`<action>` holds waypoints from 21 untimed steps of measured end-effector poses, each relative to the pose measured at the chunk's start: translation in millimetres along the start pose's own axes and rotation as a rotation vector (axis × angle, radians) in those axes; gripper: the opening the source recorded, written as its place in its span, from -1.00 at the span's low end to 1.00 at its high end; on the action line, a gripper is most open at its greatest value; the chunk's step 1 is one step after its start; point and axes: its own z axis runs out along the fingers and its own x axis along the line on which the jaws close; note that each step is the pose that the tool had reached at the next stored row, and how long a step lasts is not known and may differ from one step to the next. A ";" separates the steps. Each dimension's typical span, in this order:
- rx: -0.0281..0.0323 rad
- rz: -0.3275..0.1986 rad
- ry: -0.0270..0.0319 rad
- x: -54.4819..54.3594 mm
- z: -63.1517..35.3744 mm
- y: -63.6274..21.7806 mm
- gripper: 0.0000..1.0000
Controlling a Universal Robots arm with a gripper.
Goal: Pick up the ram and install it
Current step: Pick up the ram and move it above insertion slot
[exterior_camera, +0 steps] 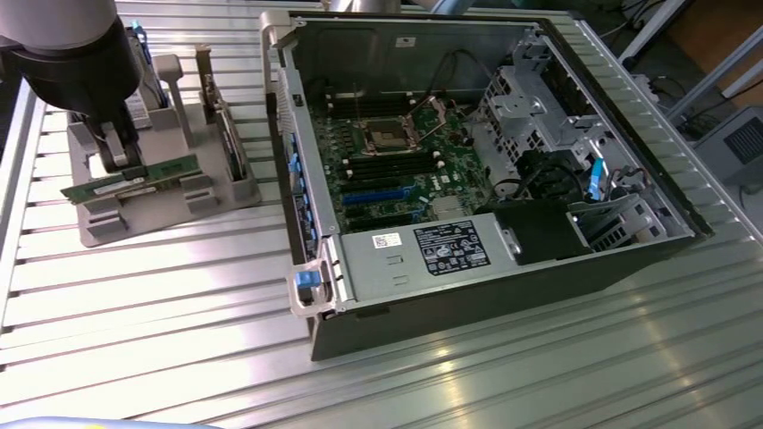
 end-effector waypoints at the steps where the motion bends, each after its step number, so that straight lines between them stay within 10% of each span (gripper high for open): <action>1: 0.0000 0.000 -0.0001 0.0 -0.8 0.0 -0.74; 21: -0.0001 0.000 -0.0001 -0.4 -14.8 0.4 -0.74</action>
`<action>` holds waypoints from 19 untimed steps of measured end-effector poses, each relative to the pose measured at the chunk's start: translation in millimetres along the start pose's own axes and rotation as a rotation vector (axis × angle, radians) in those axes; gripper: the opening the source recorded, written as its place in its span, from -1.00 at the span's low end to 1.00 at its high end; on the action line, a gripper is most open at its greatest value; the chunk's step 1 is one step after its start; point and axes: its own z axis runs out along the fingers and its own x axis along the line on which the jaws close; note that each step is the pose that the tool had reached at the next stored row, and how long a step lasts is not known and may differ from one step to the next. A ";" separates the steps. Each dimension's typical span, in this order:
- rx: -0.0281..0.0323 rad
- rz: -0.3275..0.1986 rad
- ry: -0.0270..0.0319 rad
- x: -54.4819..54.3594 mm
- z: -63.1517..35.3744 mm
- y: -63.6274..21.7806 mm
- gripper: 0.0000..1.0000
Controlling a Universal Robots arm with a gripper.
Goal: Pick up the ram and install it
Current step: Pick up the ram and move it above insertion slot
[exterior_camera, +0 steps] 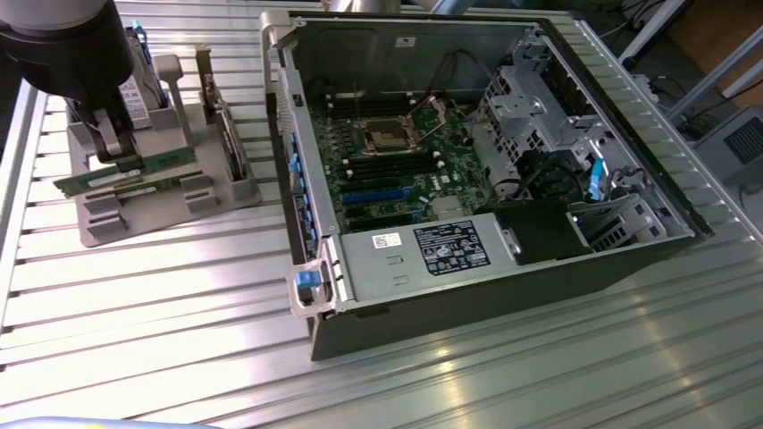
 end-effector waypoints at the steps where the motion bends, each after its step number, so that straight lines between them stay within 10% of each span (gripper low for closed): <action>1: 0.0000 0.000 0.0000 0.0 -0.6 0.0 -0.74; 19: 0.0001 0.000 0.0000 -0.3 -13.8 0.4 -0.74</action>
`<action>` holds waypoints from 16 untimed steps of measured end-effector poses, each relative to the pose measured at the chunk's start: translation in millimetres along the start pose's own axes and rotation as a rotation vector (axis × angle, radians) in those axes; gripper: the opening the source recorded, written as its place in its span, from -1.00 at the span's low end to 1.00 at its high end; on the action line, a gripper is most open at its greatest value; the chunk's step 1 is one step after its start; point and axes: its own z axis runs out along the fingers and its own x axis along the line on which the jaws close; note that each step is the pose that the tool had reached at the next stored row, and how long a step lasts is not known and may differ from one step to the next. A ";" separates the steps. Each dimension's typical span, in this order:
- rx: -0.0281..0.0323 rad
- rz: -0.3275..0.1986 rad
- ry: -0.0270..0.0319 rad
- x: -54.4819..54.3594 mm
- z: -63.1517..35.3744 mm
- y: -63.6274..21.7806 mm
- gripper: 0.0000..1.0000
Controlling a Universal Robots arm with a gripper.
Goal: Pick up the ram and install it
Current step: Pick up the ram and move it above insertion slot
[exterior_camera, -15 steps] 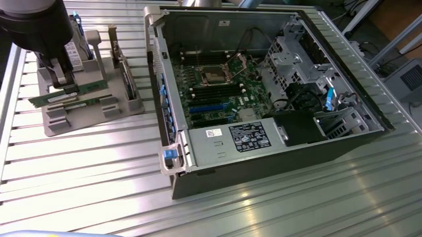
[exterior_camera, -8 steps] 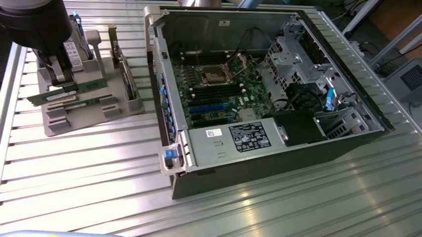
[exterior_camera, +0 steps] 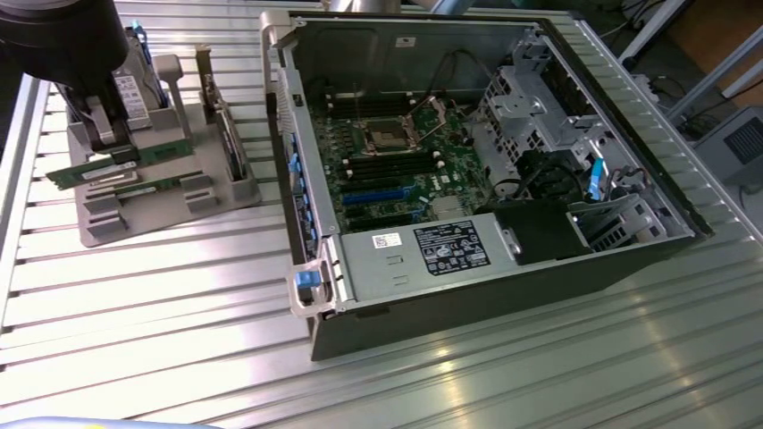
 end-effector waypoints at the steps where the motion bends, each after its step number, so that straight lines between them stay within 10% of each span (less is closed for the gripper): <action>1: 0.0000 0.000 0.0000 0.0 -0.7 0.0 -0.74; 16: 0.0001 0.000 0.0000 -0.2 -11.4 0.3 -0.74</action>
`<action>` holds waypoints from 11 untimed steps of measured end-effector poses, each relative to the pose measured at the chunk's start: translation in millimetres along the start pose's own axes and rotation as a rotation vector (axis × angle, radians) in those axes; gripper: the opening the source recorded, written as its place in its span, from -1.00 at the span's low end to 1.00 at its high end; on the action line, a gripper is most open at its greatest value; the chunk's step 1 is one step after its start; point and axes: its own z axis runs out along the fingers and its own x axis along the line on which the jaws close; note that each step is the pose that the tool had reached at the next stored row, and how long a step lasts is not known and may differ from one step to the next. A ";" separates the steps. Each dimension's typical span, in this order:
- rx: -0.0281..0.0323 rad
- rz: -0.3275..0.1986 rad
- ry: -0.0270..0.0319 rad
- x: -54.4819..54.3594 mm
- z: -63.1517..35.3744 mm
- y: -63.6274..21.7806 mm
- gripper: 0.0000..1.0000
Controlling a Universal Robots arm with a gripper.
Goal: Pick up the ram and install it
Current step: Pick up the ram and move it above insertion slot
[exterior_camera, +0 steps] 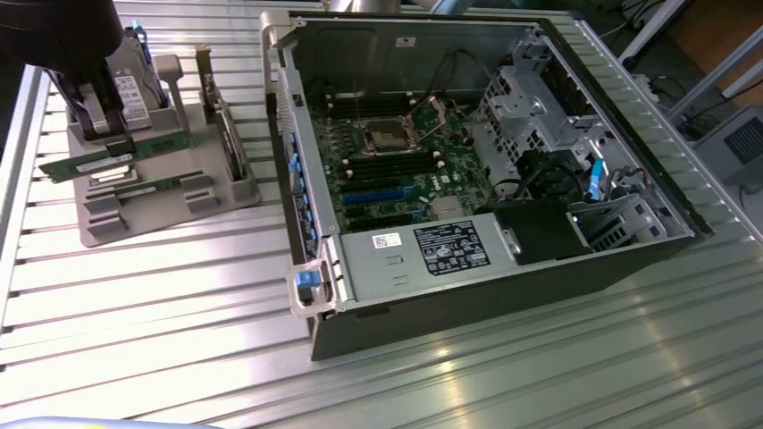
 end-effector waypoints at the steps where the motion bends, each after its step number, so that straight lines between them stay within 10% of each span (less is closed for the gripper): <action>1: 0.0000 0.000 0.0000 0.0 -1.2 0.0 -0.74; 11: -0.0001 0.000 0.0001 -0.2 -8.5 0.3 -0.74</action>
